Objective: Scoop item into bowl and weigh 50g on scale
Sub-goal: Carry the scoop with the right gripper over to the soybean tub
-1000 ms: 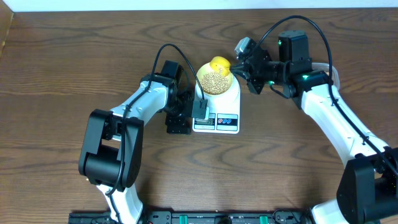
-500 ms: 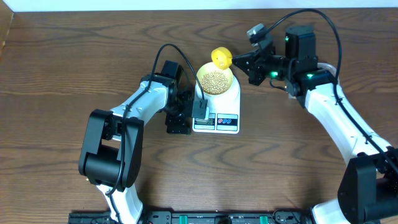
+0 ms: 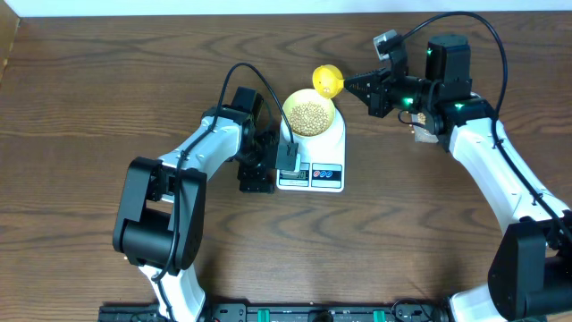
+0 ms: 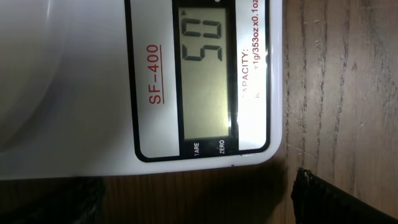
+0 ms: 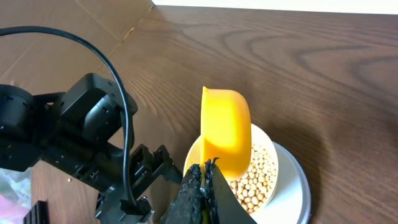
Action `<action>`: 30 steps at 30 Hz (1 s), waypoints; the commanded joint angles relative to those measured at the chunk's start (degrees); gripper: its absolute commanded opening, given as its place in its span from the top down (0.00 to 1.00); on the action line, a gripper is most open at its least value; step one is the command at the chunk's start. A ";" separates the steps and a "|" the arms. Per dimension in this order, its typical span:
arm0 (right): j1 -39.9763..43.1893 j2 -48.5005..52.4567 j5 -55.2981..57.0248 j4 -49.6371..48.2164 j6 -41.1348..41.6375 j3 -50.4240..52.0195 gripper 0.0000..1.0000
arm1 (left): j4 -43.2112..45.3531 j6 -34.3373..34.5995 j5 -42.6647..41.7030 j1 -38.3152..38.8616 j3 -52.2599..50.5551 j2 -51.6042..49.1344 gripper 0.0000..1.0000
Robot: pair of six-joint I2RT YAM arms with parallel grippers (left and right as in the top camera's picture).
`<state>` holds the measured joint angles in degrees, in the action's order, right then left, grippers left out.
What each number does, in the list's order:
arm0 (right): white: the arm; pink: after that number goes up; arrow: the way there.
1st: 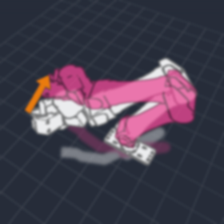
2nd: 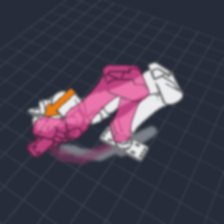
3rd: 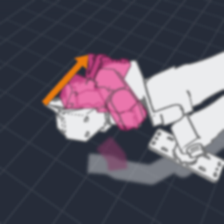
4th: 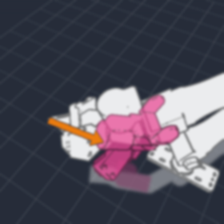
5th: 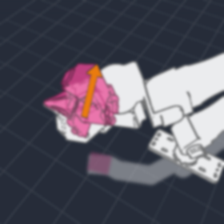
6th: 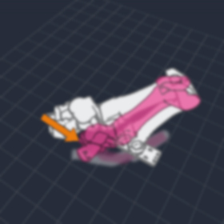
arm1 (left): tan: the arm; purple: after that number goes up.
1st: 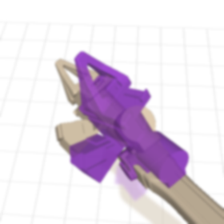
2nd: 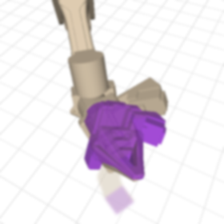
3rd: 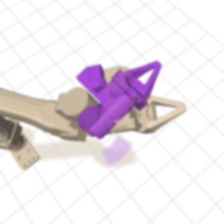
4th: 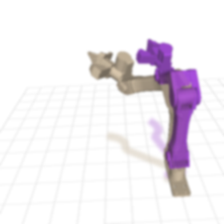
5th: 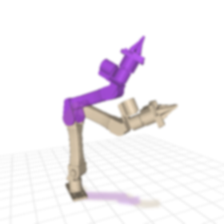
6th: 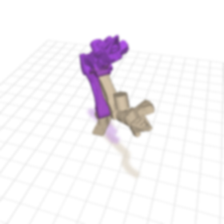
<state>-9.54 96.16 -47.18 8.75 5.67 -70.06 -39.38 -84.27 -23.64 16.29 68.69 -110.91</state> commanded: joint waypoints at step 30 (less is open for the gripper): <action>30.34 -0.37 -9.35 14.91 9.86 -0.44 0.99 | -0.22 -0.79 -1.16 0.50 -0.66 -0.66 0.02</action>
<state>18.72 96.14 -62.04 19.73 20.23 -70.11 -39.38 -84.27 -23.64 16.29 68.69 -110.91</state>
